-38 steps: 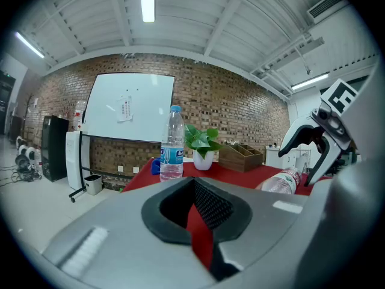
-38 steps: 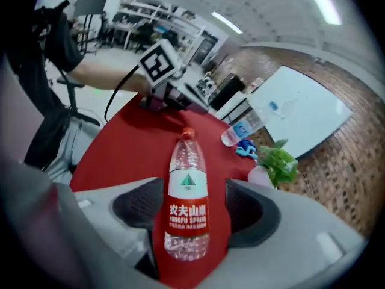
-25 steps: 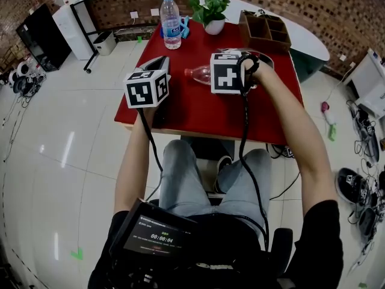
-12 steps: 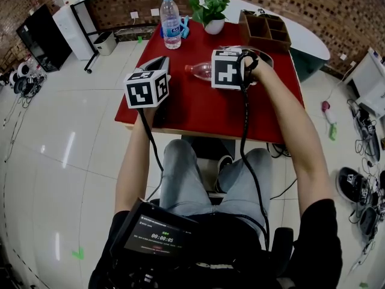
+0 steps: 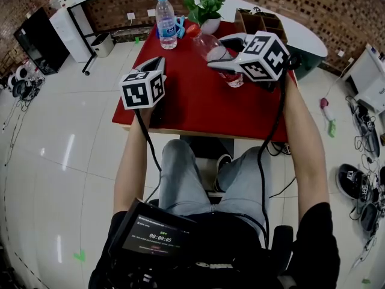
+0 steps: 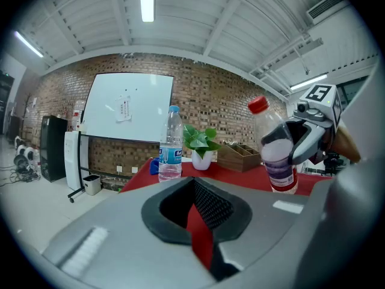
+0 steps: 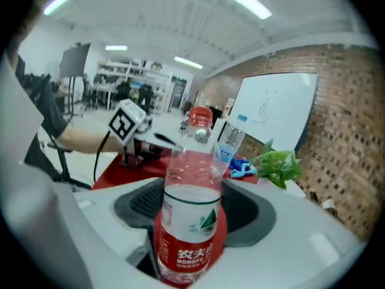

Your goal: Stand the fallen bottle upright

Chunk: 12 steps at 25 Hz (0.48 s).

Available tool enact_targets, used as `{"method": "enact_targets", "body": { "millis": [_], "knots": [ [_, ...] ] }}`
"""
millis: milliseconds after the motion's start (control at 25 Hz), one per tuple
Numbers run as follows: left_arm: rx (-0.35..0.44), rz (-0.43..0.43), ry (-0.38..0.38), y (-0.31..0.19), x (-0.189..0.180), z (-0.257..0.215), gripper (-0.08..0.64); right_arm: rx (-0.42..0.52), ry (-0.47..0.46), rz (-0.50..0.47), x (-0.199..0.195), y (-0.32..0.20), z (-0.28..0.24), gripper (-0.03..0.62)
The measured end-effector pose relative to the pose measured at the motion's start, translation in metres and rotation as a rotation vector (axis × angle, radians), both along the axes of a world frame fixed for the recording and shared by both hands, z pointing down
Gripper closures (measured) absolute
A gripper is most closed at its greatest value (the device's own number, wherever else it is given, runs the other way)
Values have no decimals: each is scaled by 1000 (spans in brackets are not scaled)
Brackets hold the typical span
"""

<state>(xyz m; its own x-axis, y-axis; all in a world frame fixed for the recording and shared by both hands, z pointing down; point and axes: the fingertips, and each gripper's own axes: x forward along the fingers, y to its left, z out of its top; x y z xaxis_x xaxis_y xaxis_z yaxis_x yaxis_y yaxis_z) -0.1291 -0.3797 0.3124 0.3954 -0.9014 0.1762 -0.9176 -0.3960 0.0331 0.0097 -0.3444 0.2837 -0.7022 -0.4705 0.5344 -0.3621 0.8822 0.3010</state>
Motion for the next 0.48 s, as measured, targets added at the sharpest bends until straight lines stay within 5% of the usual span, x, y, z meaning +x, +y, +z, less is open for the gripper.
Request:
{"method": "enact_targets", "body": {
  "millis": [200,480],
  "knots": [
    [-2,0,-1,0,0,1,554,-69,-412,58,29,12,-24,292],
    [-1,-7,-2,-1,0,0,554,37,-573,20,52,30,-25,291]
  ]
}}
